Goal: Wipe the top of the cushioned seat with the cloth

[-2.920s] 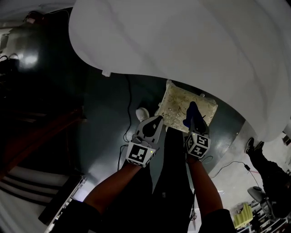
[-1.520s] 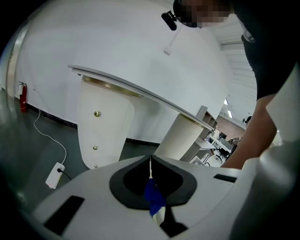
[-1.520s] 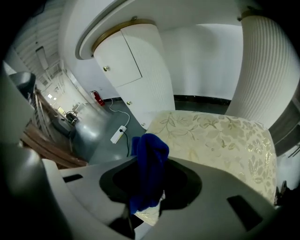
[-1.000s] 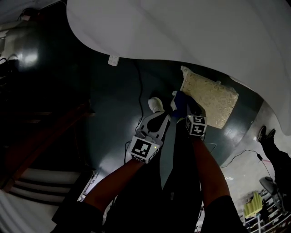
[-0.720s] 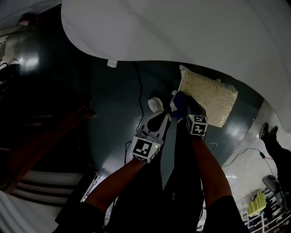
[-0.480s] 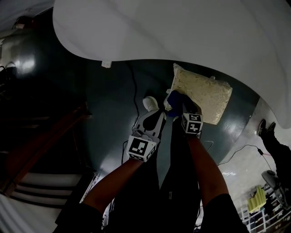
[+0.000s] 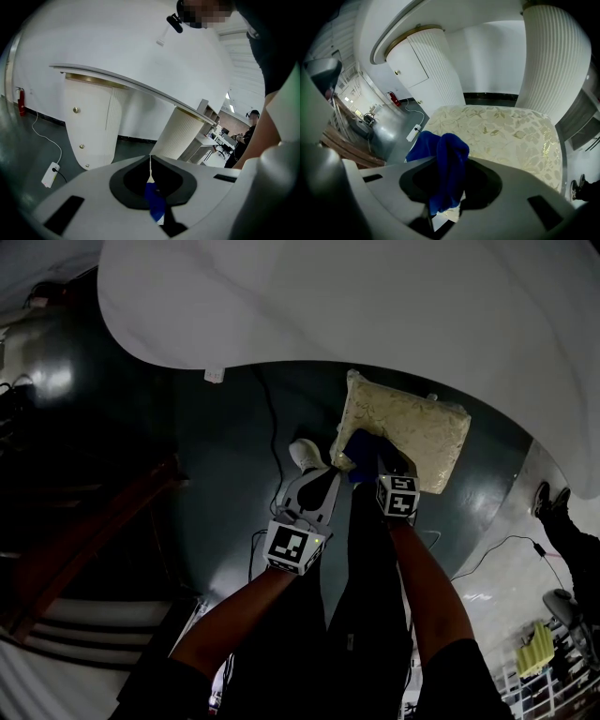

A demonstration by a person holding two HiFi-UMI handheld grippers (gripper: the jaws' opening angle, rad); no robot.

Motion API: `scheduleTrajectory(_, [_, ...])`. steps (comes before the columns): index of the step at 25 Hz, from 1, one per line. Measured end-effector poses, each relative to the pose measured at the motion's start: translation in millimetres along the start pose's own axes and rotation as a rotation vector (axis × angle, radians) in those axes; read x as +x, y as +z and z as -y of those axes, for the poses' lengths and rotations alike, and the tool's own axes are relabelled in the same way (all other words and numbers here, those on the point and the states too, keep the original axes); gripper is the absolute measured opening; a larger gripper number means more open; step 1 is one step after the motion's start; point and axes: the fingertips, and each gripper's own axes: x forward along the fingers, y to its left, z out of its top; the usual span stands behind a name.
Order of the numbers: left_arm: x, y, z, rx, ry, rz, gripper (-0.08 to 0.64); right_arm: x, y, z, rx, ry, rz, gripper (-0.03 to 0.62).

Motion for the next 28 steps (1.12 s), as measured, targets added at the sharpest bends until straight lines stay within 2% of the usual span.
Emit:
scheduleTrajectory(8, [10.6,0.0,15.0,-0.012,0.001,-0.005,0.020,-11.0,-2.3,14.1,0.011,-0.026,-0.020,0.123])
scheduleTrajectory(28, [37.5,-2.5,75.1,0.065,-0.073,-0.023,0.020,-33.3,-12.0,61.6,0.009,-0.020,-0.010,0.123])
